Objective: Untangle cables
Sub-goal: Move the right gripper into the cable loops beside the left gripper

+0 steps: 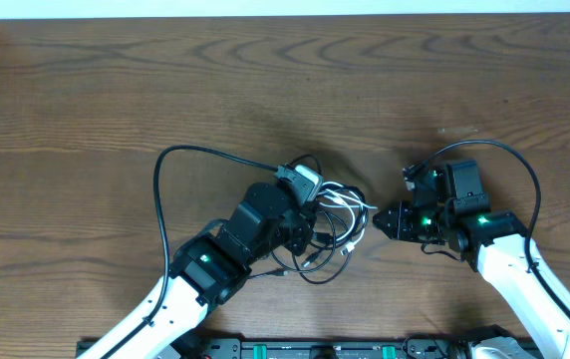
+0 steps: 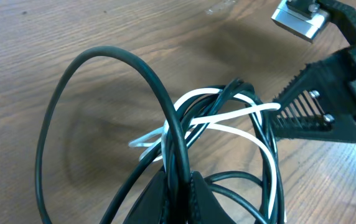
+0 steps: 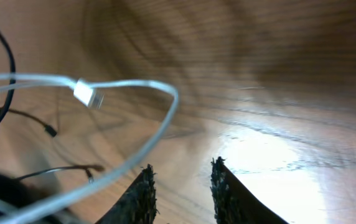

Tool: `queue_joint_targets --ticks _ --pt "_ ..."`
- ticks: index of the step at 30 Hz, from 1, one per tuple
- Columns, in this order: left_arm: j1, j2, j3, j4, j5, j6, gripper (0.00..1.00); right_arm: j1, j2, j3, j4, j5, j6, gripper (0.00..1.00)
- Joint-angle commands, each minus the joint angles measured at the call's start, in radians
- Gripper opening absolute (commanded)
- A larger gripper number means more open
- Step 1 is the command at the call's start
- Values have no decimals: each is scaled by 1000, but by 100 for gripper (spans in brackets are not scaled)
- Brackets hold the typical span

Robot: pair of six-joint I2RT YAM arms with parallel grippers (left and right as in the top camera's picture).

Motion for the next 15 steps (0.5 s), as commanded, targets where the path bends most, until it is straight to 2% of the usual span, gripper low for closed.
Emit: queue_joint_targets --ticks 1,9,12,15 --pt "1 -8 2 6 35 -1 8 4 -10 1 -2 39 18 29" --pt "1 -8 2 6 -76 3 7 -6 -11 1 -35 -226 -158 23" --pt "1 -8 2 6 -79 3 7 -22 -12 1 -49 -422 -254 23" --pt "1 -8 2 6 -79 3 8 -29 -14 1 -51 -629 -361 27"
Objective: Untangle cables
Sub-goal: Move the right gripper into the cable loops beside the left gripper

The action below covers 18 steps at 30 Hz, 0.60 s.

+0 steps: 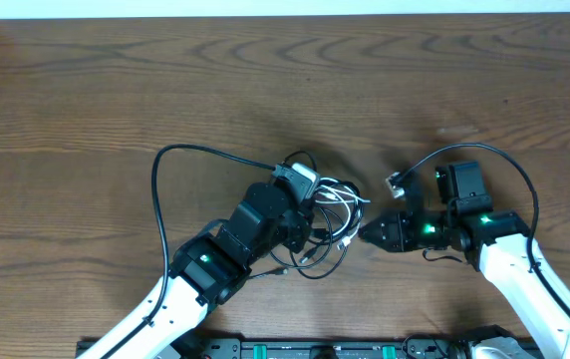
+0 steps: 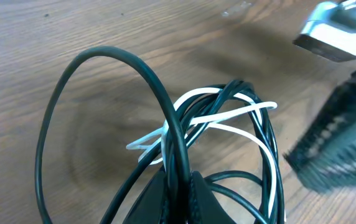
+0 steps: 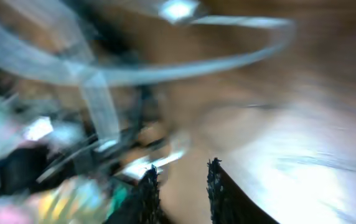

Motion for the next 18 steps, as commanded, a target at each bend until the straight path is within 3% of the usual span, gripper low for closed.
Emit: queue_joint_targets --ticks 1,8,14,18 --pt "1 -8 2 8 -24 2 7 -10 -16 1 4 -351 -172 30" --pt "0 -8 2 8 5 2 8 3 -16 1 140 -321 -85 37" --pt "0 -8 2 8 50 -18 7 109 -16 1 271 87 115 43" --pt "0 -8 2 16 76 -17 8 196 -16 1 269 245 182 39"
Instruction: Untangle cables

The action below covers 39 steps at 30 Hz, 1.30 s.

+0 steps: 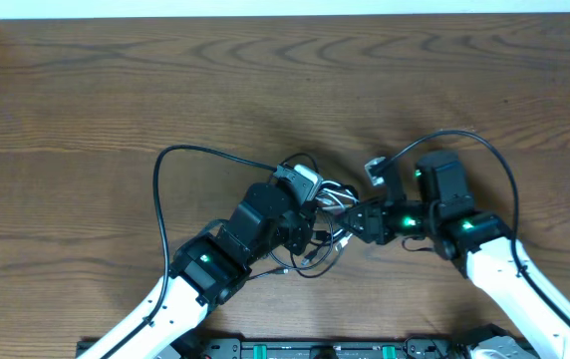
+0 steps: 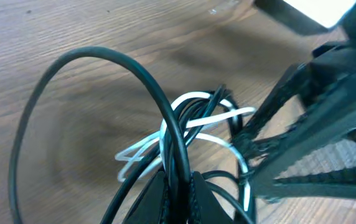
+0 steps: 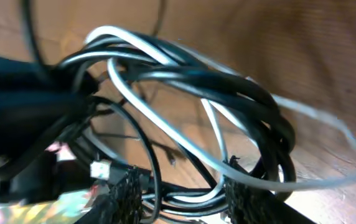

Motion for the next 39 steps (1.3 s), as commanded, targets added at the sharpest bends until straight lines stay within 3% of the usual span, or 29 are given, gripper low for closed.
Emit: queue_joint_targets --ticks 1,7,14,19,24,29,35,39 --pt "0 -8 2 18 32 -13 7 65 -13 1 -10 197 85 38" --pt "0 -8 2 20 32 -13 8 96 -13 1 -51 299 113 32" --pt "0 -8 2 81 32 -112 7 96 -6 1 -57 305 186 1" --pt "0 -8 2 109 32 -144 8 96 -6 1 -75 313 188 1" --pt "0 -8 2 101 53 -142 7 88 -6 1 -174 475 259 1" --pt "0 -3 2 46 18 -68 7 55 -16 2 -193 371 196 1" --pt "1 19 2 7 16 -14 8 1 -86 2 -215 197 -20 16" --pt "0 40 2 8 24 -14 7 -32 -169 2 -221 177 -40 27"
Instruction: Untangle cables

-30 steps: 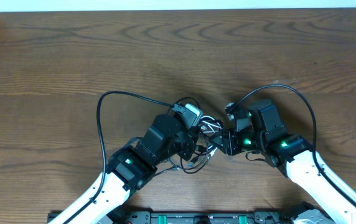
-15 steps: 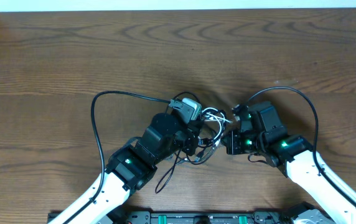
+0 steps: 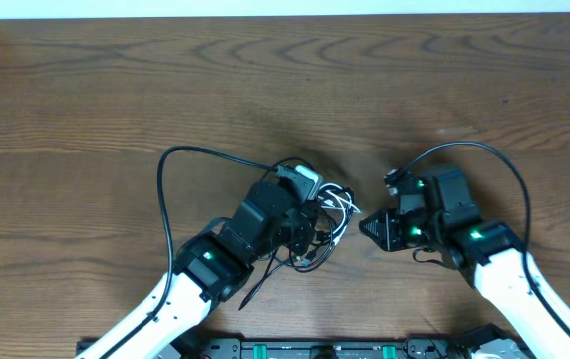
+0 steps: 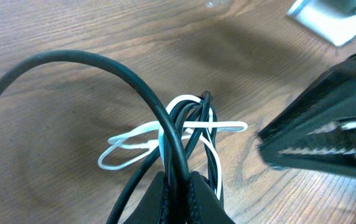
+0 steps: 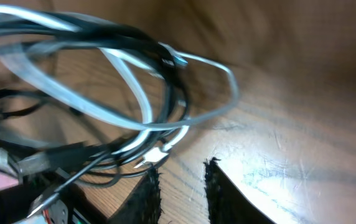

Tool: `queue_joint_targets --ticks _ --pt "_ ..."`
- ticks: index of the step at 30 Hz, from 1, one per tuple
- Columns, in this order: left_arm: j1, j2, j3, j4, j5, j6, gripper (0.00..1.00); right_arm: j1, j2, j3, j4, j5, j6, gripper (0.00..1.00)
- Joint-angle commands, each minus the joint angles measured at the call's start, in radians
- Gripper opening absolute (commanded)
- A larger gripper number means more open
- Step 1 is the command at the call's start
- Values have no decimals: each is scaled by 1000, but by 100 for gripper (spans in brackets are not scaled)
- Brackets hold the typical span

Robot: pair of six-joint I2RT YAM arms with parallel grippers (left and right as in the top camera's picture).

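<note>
A knot of black and white cables (image 3: pixel 323 217) lies mid-table. My left gripper (image 4: pixel 179 182) is shut on a thick black cable (image 4: pixel 165 124) that rises between its fingers and arcs off to the left as a wide loop (image 3: pixel 165 189). White cable (image 4: pixel 131 142) loops out of the knot just past the fingers. In the overhead view my left gripper (image 3: pixel 305 221) sits on the knot's left side. My right gripper (image 3: pixel 366 228) stands just right of the knot, open, with bare wood between its fingers (image 5: pixel 148 190). The white loop (image 5: pixel 226 84) lies ahead of my right gripper (image 5: pixel 179 173).
The brown wooden table (image 3: pixel 116 90) stretches all round the knot. A thin black cable end (image 3: pixel 257 289) trails from the knot toward the front left. The right arm's own black lead (image 3: pixel 509 165) arches over its wrist. A dark rail (image 3: pixel 325 349) runs along the front edge.
My right gripper was pushed into the knot with its fingers spread round the cables. It now stands back to the right, clear of them. The knot looks tighter and a thin end trails front left.
My left gripper stayed shut on the thick black cable throughout. My right gripper was open to the right of the knot, then closer, then in among the cables. Now it is out again on the right with nothing in it.
</note>
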Motion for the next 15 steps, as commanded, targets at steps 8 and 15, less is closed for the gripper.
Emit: queue_joint_targets --ticks 8,15 --pt "0 32 5 29 112 28 8 -5 -126 1 45 -97 -121 53" --pt "0 31 5 50 167 28 7 39 -41 1 86 -62 -121 40"
